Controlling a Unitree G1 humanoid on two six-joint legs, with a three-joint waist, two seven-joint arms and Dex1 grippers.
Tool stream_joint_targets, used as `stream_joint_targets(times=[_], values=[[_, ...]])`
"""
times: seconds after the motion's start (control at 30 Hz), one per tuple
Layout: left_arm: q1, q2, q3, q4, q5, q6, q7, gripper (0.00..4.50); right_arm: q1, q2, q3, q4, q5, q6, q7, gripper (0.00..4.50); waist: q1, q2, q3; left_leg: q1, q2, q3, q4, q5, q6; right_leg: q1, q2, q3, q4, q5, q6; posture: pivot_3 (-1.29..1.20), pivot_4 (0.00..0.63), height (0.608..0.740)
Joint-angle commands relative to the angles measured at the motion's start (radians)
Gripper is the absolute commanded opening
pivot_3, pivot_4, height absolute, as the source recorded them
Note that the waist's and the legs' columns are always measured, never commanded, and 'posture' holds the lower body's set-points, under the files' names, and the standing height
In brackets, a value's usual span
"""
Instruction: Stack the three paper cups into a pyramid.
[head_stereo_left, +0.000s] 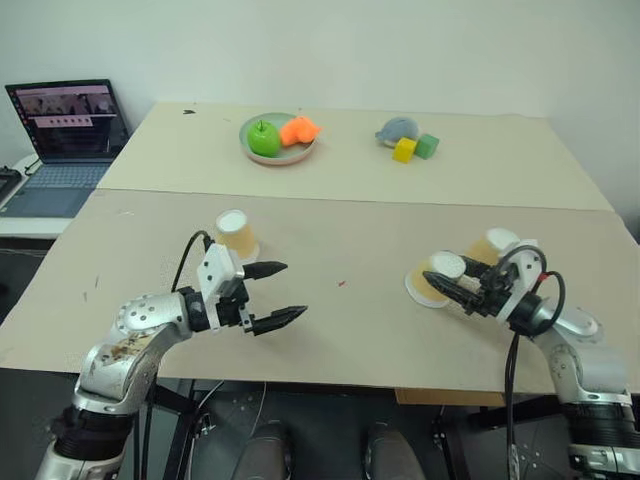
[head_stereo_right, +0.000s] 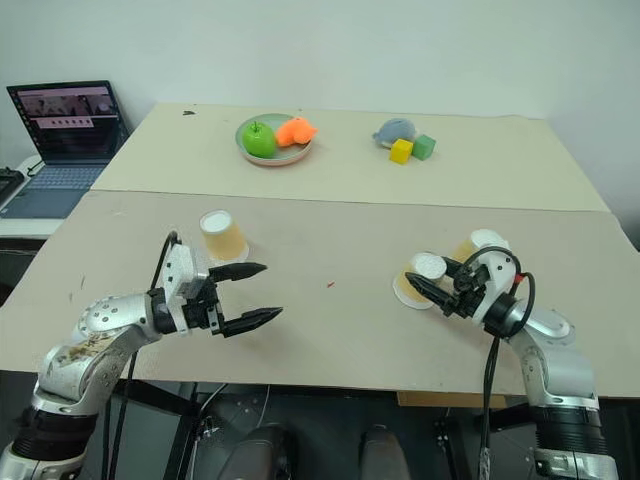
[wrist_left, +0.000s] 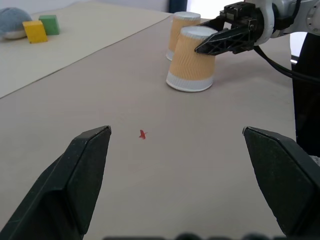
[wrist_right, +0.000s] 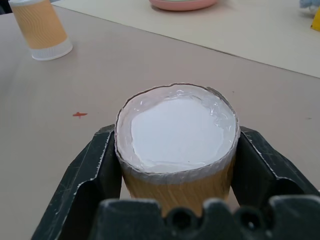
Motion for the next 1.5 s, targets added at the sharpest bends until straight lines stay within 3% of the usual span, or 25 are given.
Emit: stream_joint_targets(times=[0.03, 0.3, 0.7, 1.0, 1.07, 1.17, 1.27, 1.5], values=[[0.034, 0.003, 0.054, -0.05, -0.005, -0.013, 0.037, 4.5, -0.091, 0.028, 0.036, -0.011, -0.003, -0.019, 0.002, 2.65, -0.006, 0.0, 0.001, 0.0, 0.0, 0.0, 0.0, 0.0, 0.0, 0.0, 0.0, 0.0, 0.0, 0.0, 0.0, 0.0, 0.15, 0.678], [0.116, 0.001, 0.111, -0.042, 0.009, -0.035, 0.087, 4.5, -0.34, 0.204, 0.189, 0.049, 0.004, 0.013, 0.041, 2.65, -0.02, 0.001, 0.003, 0.0, 0.001, -0.001, -0.001, 0.0, -0.001, -0.002, 0.001, 0.0, 0.002, 0.0, -0.001, 0.0, 0.15, 0.678], [0.249, -0.012, 0.181, -0.185, -0.033, 0.0, 0.174, 4.5, -0.599, 0.372, 0.301, 0.494, -0.127, -0.187, 0.179, 2.65, -0.024, 0.001, 0.005, 0.0, 0.0, -0.001, -0.001, 0.001, -0.003, -0.004, -0.001, -0.001, 0.006, 0.001, -0.001, 0.0, 0.15, 0.678], [0.227, -0.016, 0.17, -0.205, -0.048, 0.01, 0.203, 4.5, -0.633, 0.385, 0.304, 0.615, -0.167, -0.208, 0.268, 2.65, -0.023, 0.001, 0.005, -0.002, -0.001, -0.001, -0.001, 0.002, -0.004, -0.007, -0.001, 0.0, 0.009, 0.0, -0.002, 0.0, 0.15, 0.678], [0.218, -0.017, 0.158, -0.19, -0.04, 0.002, 0.2, 4.5, -0.625, 0.381, 0.305, 0.621, -0.173, -0.199, 0.284, 3.61, -0.024, 0.001, 0.005, -0.002, -0.001, 0.0, -0.001, 0.002, -0.004, -0.008, -0.001, 0.0, 0.009, 0.0, -0.002, 0.0, 0.15, 0.678], [0.2, -0.019, 0.14, -0.174, -0.039, -0.001, 0.19, 4.5, -0.617, 0.367, 0.306, 0.629, -0.202, -0.192, 0.266, 4.4, -0.025, 0.001, 0.005, -0.003, -0.001, 0.0, -0.001, 0.002, -0.004, -0.01, -0.001, 0.0, 0.011, 0.0, -0.002, 0.0, 0.15, 0.678], [0.172, -0.022, 0.123, -0.155, -0.04, 0.001, 0.179, 4.5, -0.606, 0.348, 0.281, 0.588, -0.178, -0.144, 0.279, 4.4, -0.023, 0.001, 0.005, -0.003, -0.001, 0.001, -0.001, 0.003, -0.005, -0.011, -0.001, 0.001, 0.012, 0.0, -0.003, 0.0, 0.15, 0.678], [0.074, -0.034, 0.051, -0.066, -0.038, -0.008, 0.118, 4.5, -0.557, 0.241, 0.102, 0.324, 0.056, 0.227, 0.237, 4.4, -0.02, 0.001, 0.005, -0.007, -0.001, 0.001, 0.0, 0.003, -0.005, -0.014, -0.001, 0.0, 0.012, 0.0, -0.003, 0.0, 0.15, 0.678]])
